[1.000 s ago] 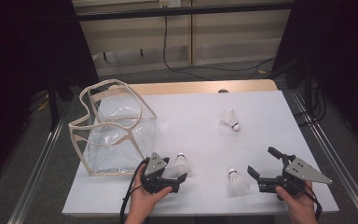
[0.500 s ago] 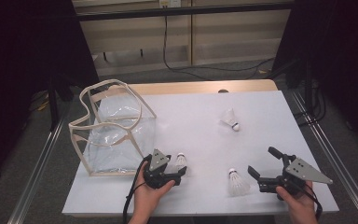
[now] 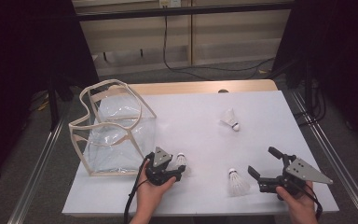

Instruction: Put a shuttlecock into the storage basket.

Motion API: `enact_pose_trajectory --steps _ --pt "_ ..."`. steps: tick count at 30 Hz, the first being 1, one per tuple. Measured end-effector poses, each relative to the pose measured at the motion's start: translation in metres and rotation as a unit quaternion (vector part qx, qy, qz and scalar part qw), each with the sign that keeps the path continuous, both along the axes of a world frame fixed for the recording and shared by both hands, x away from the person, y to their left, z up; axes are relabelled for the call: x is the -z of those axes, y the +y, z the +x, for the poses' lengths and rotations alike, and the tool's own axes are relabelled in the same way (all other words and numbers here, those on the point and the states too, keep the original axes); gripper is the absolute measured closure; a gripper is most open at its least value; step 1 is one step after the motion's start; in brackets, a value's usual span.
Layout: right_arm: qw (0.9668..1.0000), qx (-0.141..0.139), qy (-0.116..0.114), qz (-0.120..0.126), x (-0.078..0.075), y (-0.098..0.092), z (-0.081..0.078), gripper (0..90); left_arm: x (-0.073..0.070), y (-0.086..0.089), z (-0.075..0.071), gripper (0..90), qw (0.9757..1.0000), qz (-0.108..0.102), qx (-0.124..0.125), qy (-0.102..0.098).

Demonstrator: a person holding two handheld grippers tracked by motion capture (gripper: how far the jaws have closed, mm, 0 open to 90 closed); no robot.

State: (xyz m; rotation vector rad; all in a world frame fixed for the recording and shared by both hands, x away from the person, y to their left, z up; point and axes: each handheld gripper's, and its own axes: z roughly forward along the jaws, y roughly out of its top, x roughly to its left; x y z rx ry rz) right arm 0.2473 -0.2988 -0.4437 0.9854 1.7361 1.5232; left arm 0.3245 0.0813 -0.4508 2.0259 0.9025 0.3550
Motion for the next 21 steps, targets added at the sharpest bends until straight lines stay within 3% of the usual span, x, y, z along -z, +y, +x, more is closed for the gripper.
enact_pose_trajectory --steps 2,10,13,15,21 --pt "1.0 0.0 0.0 0.002 -0.0001 0.0002 -0.0001 0.3 0.0005 -0.0014 0.0006 43.0 1.0 0.008 -0.003 0.001" --pt "1.0 0.0 0.0 0.001 -0.0001 -0.0002 -0.0003 0.3 0.0016 -0.0049 0.0028 52.5 0.9999 0.002 -0.012 0.012" --pt "1.0 0.0 -0.001 0.001 -0.0003 -0.0004 -0.0003 0.3 0.0021 -0.0058 0.0031 57.1 0.9998 0.011 -0.011 0.014" --pt "1.0 0.0 -0.001 0.001 -0.0003 -0.0005 -0.0002 0.3 0.0027 -0.0064 0.0035 63.5 0.9997 0.005 -0.015 0.019" --pt "1.0 0.001 -0.001 0.001 -0.0003 -0.0005 -0.0002 0.3 0.0027 -0.006 0.0041 74.9 0.9994 0.021 -0.012 0.024"
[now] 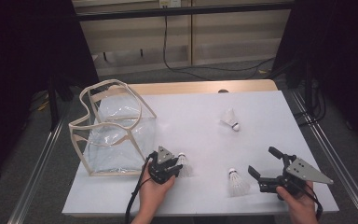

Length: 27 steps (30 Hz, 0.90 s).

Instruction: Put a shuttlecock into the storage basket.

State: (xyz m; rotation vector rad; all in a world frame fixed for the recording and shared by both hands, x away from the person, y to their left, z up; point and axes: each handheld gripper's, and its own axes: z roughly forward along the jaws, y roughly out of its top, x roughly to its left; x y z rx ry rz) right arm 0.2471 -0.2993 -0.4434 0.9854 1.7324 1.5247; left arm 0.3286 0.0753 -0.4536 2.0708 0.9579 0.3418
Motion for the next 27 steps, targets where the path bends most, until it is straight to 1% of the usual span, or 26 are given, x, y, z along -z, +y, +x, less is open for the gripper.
enact_pose_trajectory --steps 1,2,3,8,10,11,12,18,20,22,25,27 --pt "1.0 0.0 0.0 0.0 0.0 0.0 0.0 0.3 0.0 0.0 0.0 76.5 1.0 -0.007 -0.001 0.0" --pt "1.0 -0.001 -0.001 0.002 0.0 0.0 0.0 0.3 0.0 0.0 0.0 78.0 1.0 -0.009 0.001 0.003" --pt "1.0 -0.001 -0.001 0.001 0.0 0.0 0.0 0.3 0.0 0.0 0.0 79.7 0.9999 -0.013 -0.002 0.004" --pt "1.0 -0.001 -0.001 0.001 0.0 0.0 0.0 0.3 -0.001 0.001 0.001 85.0 0.9996 -0.018 -0.002 0.019" --pt "1.0 0.0 -0.001 0.001 0.0 0.0 0.0 0.3 -0.001 0.002 0.002 86.2 0.9995 -0.02 0.002 0.025" --pt "1.0 0.0 -0.001 0.001 0.0 0.0 0.0 0.3 -0.001 0.002 0.002 86.2 0.9993 -0.024 0.005 0.027" --pt "1.0 0.0 -0.001 0.001 -0.001 0.0 0.0 0.3 -0.002 0.002 0.002 86.5 0.9992 -0.023 0.009 0.03" --pt "1.0 0.001 -0.002 0.004 -0.001 -0.001 0.0 0.3 -0.004 0.003 0.003 87.7 0.9984 -0.039 0.012 0.04" --pt "1.0 0.002 -0.002 0.006 0.0 -0.001 0.0 0.3 -0.006 0.002 0.003 88.1 0.9979 -0.046 0.013 0.044" --pt "1.0 0.002 -0.002 0.007 0.0 -0.001 0.0 0.3 -0.01 0.001 0.005 88.4 0.9977 -0.045 0.021 0.045" --pt "1.0 0.004 -0.003 0.005 -0.001 -0.002 -0.001 0.3 -0.013 0.001 0.007 88.7 0.997 -0.052 0.025 0.051" --pt "1.0 0.005 -0.002 0.008 0.0 -0.002 -0.001 0.3 -0.015 0.001 0.009 88.8 0.9965 -0.056 0.026 0.055"
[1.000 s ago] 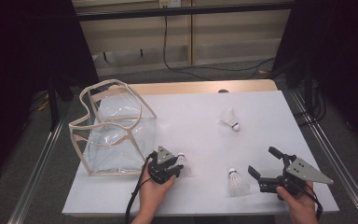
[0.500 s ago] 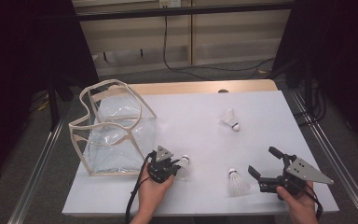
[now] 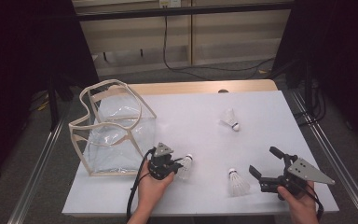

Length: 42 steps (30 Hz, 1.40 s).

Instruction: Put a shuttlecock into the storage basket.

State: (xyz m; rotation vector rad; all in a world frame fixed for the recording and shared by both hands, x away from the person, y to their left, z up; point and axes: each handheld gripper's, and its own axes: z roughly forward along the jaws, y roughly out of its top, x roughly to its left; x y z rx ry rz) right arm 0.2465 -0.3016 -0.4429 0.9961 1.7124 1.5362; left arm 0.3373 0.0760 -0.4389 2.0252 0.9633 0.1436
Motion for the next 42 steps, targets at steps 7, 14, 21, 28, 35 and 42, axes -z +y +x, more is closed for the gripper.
enact_pose_trajectory --steps 7,14,21,28,35,42 --pt "1.0 0.001 0.0 0.0 0.0 -0.001 0.0 0.3 -0.004 -0.001 0.003 88.9 1.0 -0.002 0.007 0.006" --pt "1.0 0.002 0.002 0.003 0.001 -0.001 0.001 0.3 -0.009 -0.001 0.005 89.0 0.9999 0.0 0.014 0.009" --pt "1.0 0.004 0.004 0.003 0.001 -0.001 0.002 0.3 -0.013 0.001 0.008 89.0 0.9998 -0.009 0.009 0.014" --pt "1.0 0.004 0.006 0.005 0.001 -0.001 0.001 0.3 -0.022 -0.001 0.011 89.0 0.9998 -0.008 0.012 0.014" --pt "1.0 0.005 0.004 0.007 0.001 -0.002 0.002 0.3 -0.033 -0.003 0.014 89.0 0.9999 -0.006 0.011 0.01" --pt "1.0 0.003 0.005 0.006 0.001 -0.001 0.001 0.3 -0.04 -0.004 0.018 89.0 0.9998 -0.012 0.008 0.016"
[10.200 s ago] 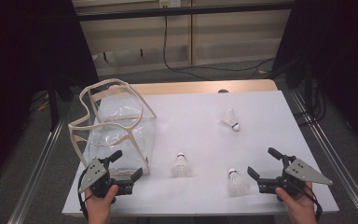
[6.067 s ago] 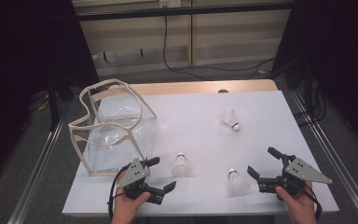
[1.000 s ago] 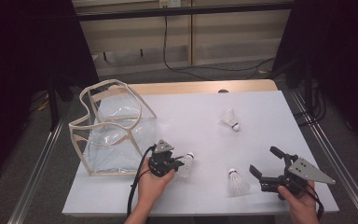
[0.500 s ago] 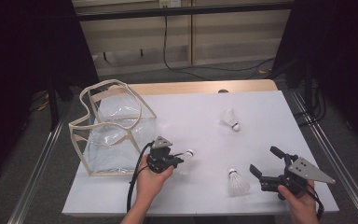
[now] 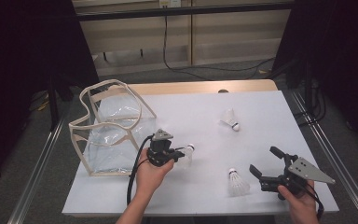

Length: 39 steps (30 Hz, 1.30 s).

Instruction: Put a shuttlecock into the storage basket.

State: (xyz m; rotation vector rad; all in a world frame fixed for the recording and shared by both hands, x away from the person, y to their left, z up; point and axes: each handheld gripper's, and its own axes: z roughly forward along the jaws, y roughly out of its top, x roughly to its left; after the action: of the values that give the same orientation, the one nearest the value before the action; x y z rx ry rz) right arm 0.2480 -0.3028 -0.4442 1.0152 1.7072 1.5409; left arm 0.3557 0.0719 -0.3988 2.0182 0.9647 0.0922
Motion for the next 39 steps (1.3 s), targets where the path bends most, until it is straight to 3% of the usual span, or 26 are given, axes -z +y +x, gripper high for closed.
enact_pose_trajectory --steps 23,30,39 --pt "1.0 -0.002 0.0 0.001 0.0 0.0 0.0 0.3 -0.016 -0.009 0.011 88.9 0.9998 0.002 0.008 0.018" --pt "1.0 -0.002 0.0 0.002 0.0 0.0 0.0 0.3 -0.019 -0.012 0.016 89.0 0.9993 0.002 0.01 0.036" --pt "1.0 -0.003 0.0 0.003 0.0 0.0 0.0 0.3 -0.034 -0.012 0.022 88.9 0.999 0.01 0.009 0.042"
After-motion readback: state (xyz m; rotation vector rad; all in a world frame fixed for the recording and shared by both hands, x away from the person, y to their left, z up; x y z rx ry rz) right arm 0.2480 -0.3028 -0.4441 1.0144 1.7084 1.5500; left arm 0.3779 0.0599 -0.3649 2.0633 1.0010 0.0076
